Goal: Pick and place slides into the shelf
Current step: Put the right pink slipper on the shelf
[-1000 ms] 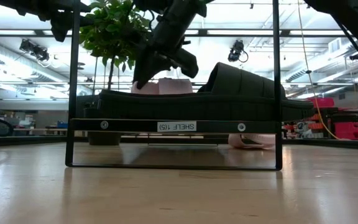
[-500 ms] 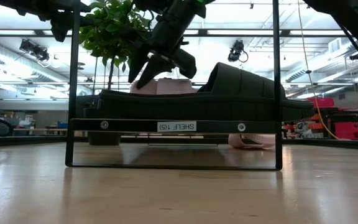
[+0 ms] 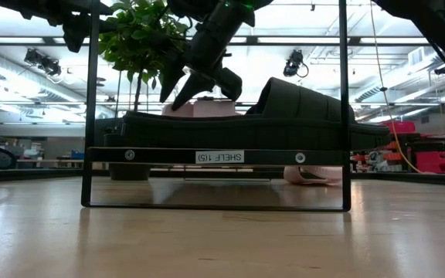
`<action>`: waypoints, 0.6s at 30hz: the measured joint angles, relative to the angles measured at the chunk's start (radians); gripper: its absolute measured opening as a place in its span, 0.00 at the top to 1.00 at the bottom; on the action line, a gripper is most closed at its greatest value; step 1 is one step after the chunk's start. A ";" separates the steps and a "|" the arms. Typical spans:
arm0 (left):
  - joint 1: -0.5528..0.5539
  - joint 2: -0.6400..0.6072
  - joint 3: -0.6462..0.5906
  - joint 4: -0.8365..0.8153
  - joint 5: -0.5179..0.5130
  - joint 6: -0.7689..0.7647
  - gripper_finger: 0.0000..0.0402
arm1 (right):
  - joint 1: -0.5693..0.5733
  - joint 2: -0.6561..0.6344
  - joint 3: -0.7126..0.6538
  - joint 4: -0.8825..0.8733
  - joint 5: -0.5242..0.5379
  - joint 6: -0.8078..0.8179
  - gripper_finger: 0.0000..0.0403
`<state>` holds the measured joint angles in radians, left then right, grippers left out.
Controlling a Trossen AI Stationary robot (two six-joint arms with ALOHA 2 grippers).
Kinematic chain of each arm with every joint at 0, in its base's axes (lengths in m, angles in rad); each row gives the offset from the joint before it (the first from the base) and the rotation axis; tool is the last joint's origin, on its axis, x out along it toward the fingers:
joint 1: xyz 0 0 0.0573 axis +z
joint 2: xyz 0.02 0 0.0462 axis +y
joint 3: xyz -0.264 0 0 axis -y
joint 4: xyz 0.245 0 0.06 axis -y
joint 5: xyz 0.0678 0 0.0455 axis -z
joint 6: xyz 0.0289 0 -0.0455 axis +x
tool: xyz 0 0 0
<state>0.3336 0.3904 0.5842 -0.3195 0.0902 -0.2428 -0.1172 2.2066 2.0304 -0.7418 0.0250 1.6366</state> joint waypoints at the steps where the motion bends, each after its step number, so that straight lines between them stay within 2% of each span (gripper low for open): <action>1: 0.000 0.000 0.000 0.000 0.000 0.000 0.57 | -0.001 0.000 0.000 0.000 0.000 -0.017 0.69; 7: 0.000 0.000 0.000 0.000 0.000 0.000 0.57 | -0.014 0.000 0.000 0.000 0.003 -0.141 0.69; 12: 0.000 0.000 0.000 -0.005 0.000 0.001 0.57 | -0.021 0.000 0.000 -0.004 0.004 -0.175 0.69; 18: 0.000 0.000 0.000 -0.057 0.000 0.001 0.57 | -0.048 -0.021 0.000 -0.070 0.006 -0.284 0.69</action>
<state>0.3336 0.3901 0.5842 -0.3760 0.0898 -0.2413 -0.1652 2.1861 2.0308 -0.8117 0.0311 1.3527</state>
